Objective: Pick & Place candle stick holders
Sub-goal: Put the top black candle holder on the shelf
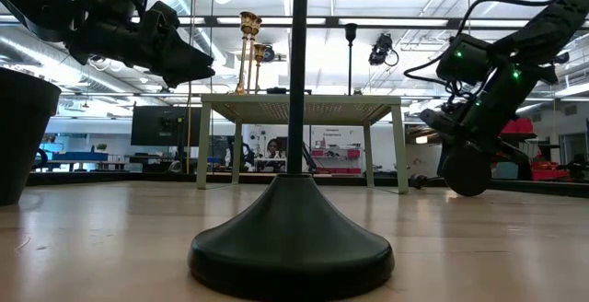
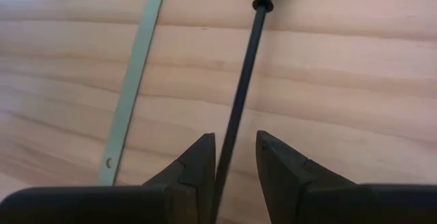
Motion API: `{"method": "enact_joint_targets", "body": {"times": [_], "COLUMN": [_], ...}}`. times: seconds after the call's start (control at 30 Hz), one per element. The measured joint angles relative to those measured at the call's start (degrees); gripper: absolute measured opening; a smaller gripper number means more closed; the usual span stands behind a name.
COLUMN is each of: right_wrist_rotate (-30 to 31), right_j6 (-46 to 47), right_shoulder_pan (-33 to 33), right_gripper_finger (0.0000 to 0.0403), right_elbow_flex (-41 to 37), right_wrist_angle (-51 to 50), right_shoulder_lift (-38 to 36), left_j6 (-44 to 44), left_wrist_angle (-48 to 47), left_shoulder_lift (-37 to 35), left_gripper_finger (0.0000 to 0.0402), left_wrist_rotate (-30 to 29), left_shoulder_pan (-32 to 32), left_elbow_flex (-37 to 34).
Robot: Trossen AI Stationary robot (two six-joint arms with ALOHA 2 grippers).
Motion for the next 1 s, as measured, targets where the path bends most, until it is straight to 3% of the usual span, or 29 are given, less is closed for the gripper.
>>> {"method": "enact_joint_targets", "body": {"times": [0.5, 0.67, 0.83, 1.0], "right_wrist_rotate": [0.5, 0.5, 1.8, 2.7], "right_j6": [1.0, -0.2, -2.4, -5.1], "right_shoulder_pan": [0.0, 0.0, 0.0, -0.5], "right_gripper_finger": [0.0101, 0.0071, 0.0016, 0.0011], "right_elbow_flex": [-2.6, -2.6, -2.6, -2.5], "right_wrist_angle": [3.0, 2.9, 3.0, 3.5], "right_shoulder_lift": [0.0, 0.0, 0.0, 0.0], "left_j6": [0.0, -0.1, -0.1, -0.1], "left_wrist_angle": [0.0, 0.0, 0.0, 0.0], "left_shoulder_lift": [0.0, 0.0, 0.0, 0.0], "left_gripper_finger": [0.0231, 0.0231, 0.0231, 0.0231], "left_wrist_rotate": [0.0, 0.0, 0.0, 0.0], "left_shoulder_pan": [0.0, 0.0, 0.0, 0.0], "left_elbow_flex": [0.0, 0.0, 0.0, 0.0]}}
